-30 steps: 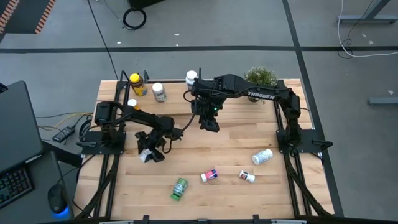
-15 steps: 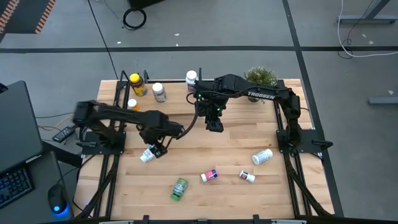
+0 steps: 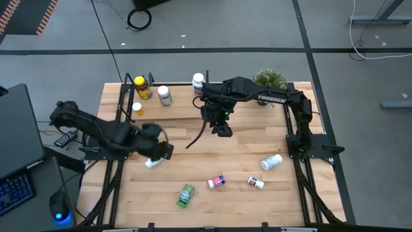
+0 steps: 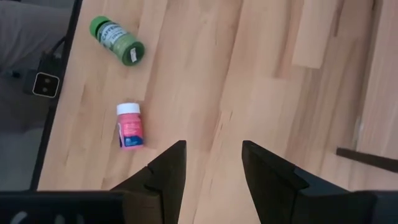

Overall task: Pick and place medicine bottles onto shelf by color
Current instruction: Put the blue medicine bottle on the shelf

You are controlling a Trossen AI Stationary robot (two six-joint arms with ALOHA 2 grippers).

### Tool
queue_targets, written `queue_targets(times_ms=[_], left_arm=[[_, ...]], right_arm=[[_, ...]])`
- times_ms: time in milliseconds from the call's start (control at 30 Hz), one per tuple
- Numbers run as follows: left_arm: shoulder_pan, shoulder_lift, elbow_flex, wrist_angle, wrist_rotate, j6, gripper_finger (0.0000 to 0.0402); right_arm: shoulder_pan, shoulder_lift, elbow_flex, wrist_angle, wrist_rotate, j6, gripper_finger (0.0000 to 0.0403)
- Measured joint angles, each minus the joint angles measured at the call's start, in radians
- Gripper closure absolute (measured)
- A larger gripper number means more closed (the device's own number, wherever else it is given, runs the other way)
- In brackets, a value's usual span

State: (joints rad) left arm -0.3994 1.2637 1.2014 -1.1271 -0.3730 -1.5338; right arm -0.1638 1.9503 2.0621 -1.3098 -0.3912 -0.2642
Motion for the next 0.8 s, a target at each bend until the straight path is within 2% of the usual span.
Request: queue_targets(times_ms=[167, 267, 367, 500, 600, 800], left_arm=[[-0.077, 0.081, -0.002, -0.193, 0.019, -0.233, 0.0194], [-0.08, 0.143, -0.003, -0.311, 0.088, -0.274, 0.0206], [-0.057, 0.199, -0.04, -0.3, 0.214, -0.202, 0.022], [-0.021, 0.264, -0.135, -0.2, 0.372, -0.05, 0.0237], [-0.004, 0.301, -0.198, -0.181, 0.393, 0.017, 0.0251], [0.024, 0.312, -0.293, -0.138, 0.396, 0.036, 0.0287]], right_arm=[[-0.001, 0.006, 0.0, 0.025, 0.0, 0.001, 0.0238], [0.001, 0.006, 0.0, 0.023, 0.0, 0.008, 0.0238], [0.004, 0.006, 0.0, 0.023, 0.0, 0.019, 0.0238], [0.006, 0.006, 0.0, 0.023, -0.002, 0.026, 0.0238], [0.007, 0.006, 0.0, 0.022, -0.002, 0.026, 0.0238], [0.007, 0.006, 0.0, 0.002, -0.002, 0.029, 0.0238]])
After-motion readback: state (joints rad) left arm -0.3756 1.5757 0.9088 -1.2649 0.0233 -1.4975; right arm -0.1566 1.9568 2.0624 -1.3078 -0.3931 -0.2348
